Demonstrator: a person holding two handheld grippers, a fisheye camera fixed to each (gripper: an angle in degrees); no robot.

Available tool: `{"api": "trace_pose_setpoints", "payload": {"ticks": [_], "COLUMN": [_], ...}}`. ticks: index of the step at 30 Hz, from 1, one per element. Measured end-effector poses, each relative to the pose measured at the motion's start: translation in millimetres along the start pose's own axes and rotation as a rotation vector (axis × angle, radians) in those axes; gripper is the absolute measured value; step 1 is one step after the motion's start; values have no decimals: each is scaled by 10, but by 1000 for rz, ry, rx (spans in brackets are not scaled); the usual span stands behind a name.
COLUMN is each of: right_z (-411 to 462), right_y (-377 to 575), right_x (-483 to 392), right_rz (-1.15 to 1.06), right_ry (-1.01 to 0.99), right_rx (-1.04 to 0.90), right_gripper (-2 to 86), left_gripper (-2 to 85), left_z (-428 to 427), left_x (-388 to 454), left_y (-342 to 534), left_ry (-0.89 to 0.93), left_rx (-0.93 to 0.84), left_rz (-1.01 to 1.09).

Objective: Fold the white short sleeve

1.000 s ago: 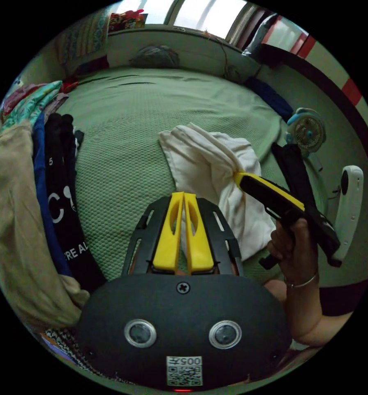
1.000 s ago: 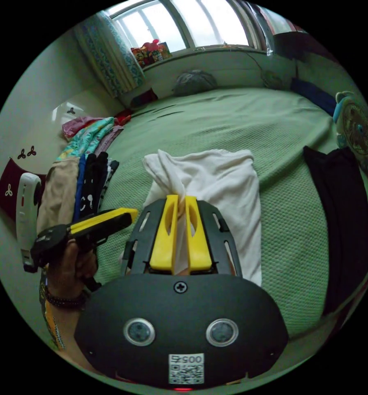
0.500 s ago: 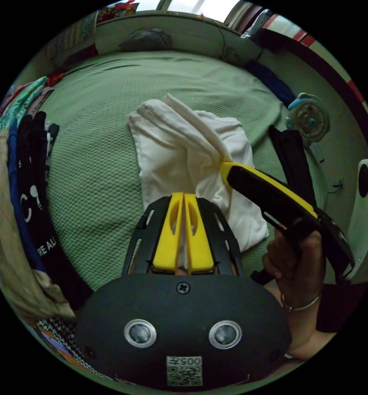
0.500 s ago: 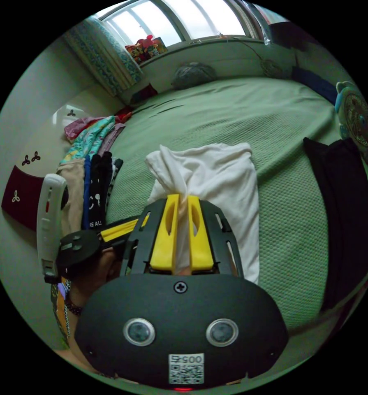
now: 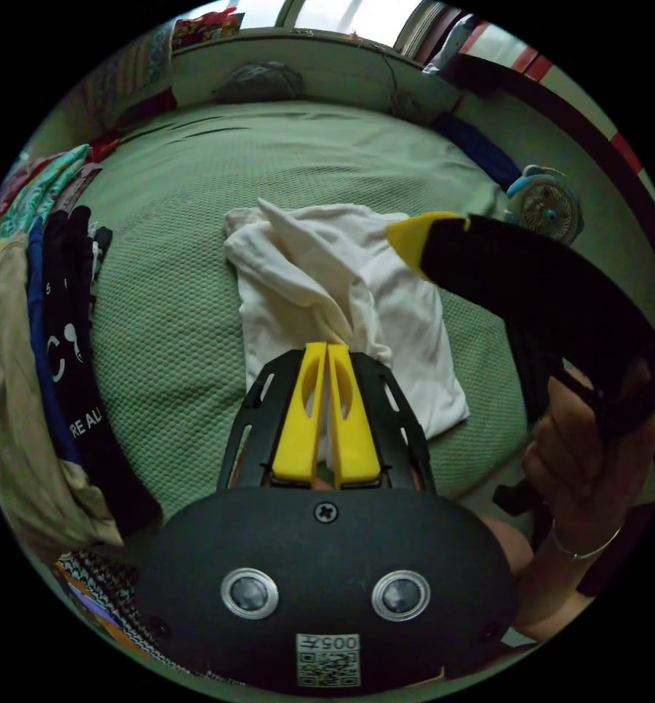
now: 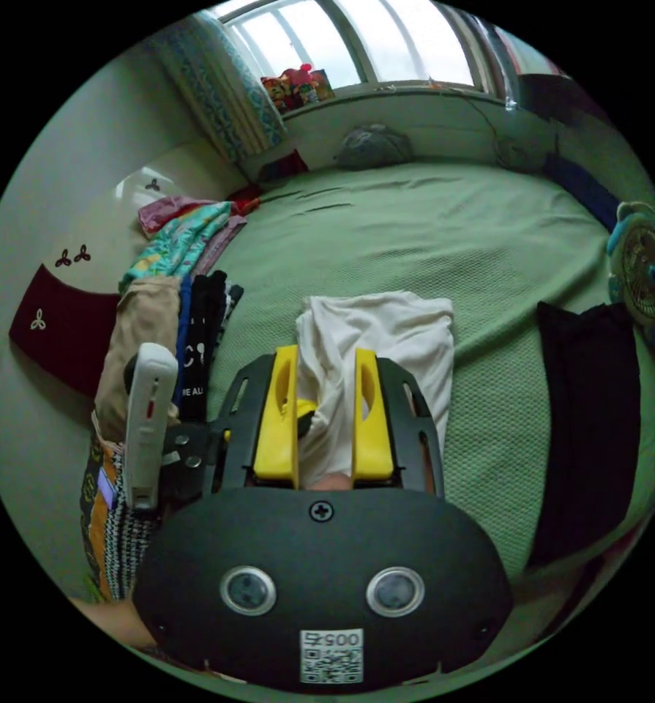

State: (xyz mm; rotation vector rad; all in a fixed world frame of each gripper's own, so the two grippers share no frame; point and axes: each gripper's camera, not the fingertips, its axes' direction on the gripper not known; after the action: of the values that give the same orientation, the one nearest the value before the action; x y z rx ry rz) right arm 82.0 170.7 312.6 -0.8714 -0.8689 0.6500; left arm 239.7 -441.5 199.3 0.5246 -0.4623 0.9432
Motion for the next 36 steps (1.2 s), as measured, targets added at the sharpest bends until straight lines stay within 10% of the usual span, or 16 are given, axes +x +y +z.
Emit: {"api": "trace_pose_setpoints", "payload": {"ticks": [36], "right_z": [199], "right_y": [-59], "right_x": [566], "right_rz": [6], "right_ry": [60], "right_rx": [-34], "right_gripper": [33], "left_gripper": [136], "left_z": [-25], "left_x": [-241], "left_y": [68], "left_ry": [-27], "left_rx": [53], "left_rz": [-124]}}
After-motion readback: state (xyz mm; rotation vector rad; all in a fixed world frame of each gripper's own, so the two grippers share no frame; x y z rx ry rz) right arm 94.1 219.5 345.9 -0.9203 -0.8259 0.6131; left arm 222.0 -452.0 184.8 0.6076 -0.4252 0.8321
